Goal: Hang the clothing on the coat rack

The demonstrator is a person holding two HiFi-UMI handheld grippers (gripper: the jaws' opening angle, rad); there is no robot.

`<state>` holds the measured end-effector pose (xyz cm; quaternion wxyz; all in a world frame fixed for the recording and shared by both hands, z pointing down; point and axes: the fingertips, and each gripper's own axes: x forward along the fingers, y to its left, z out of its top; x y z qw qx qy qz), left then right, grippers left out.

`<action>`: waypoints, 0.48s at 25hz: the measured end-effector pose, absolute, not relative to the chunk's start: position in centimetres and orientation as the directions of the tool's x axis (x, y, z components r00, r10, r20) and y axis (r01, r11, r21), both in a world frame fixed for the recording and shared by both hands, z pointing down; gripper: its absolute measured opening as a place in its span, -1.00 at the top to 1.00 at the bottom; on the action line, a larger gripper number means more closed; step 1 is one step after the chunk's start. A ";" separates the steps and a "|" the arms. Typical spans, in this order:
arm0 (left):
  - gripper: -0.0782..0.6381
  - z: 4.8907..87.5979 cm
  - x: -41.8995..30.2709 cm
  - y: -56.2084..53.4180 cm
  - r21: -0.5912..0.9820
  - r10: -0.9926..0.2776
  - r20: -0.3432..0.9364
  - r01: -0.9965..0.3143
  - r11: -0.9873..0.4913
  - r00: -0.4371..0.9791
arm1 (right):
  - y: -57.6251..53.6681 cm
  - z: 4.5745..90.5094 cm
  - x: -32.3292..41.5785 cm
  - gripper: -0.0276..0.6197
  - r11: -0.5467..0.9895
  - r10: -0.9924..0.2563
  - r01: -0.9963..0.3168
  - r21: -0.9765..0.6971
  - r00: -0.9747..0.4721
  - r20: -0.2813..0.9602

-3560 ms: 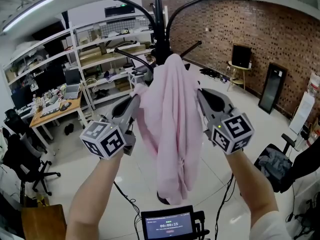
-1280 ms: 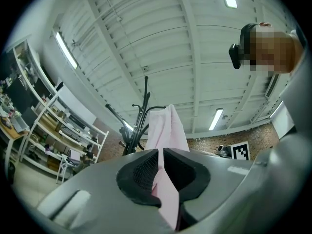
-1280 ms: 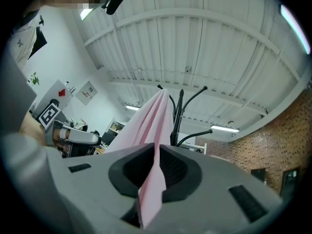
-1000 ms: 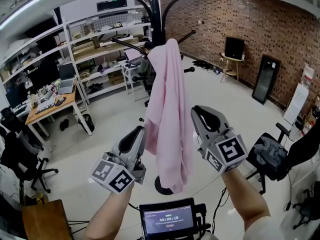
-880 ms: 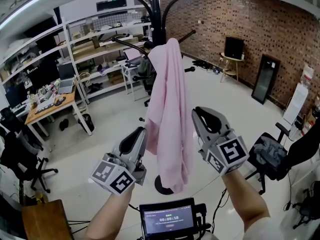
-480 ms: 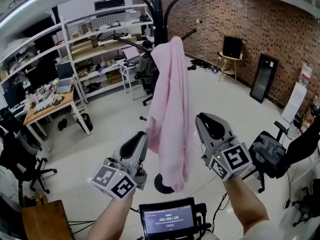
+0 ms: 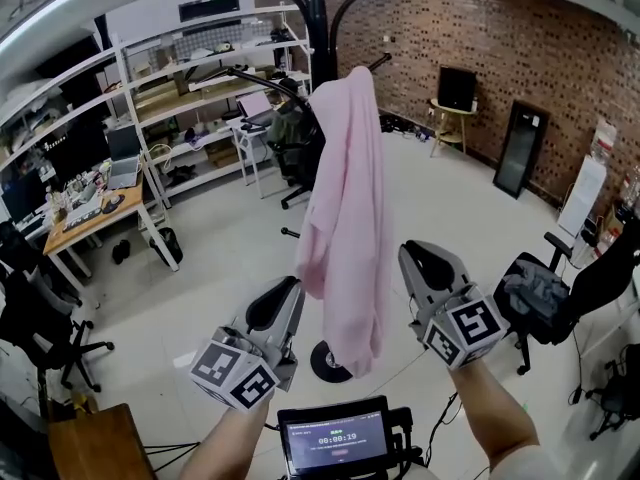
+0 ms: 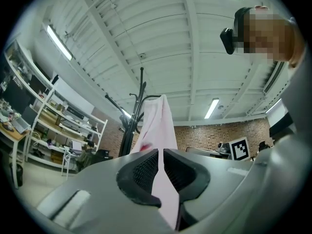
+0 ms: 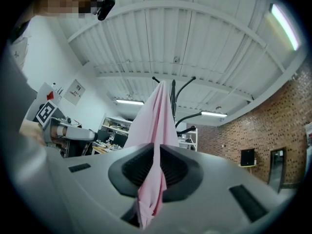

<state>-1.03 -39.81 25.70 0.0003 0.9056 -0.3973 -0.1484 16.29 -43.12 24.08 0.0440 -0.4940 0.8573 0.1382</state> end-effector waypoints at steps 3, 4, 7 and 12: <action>0.67 26.5 -1.1 -39.2 0.125 -0.713 -0.251 -0.708 -0.695 0.655 | -42.5 24.8 16.2 0.75 0.464 -0.846 -0.867 0.183 -0.495 -0.199; 0.67 26.8 -1.2 -39.0 0.128 -0.711 -0.245 -0.705 -0.697 0.659 | -42.3 25.1 16.2 0.75 0.461 -0.849 -0.869 0.180 -0.491 -0.195; 0.67 27.6 -1.4 -38.4 0.135 -0.705 -0.233 -0.696 -0.706 0.670 | -41.6 26.0 16.1 0.75 0.450 -0.860 -0.877 0.169 -0.477 -0.182; 0.67 28.5 -1.4 -37.4 0.152 -0.693 -0.218 -0.678 -0.720 0.687 | -40.3 27.3 16.4 0.75 0.433 -0.876 -0.888 0.154 -0.455 -0.159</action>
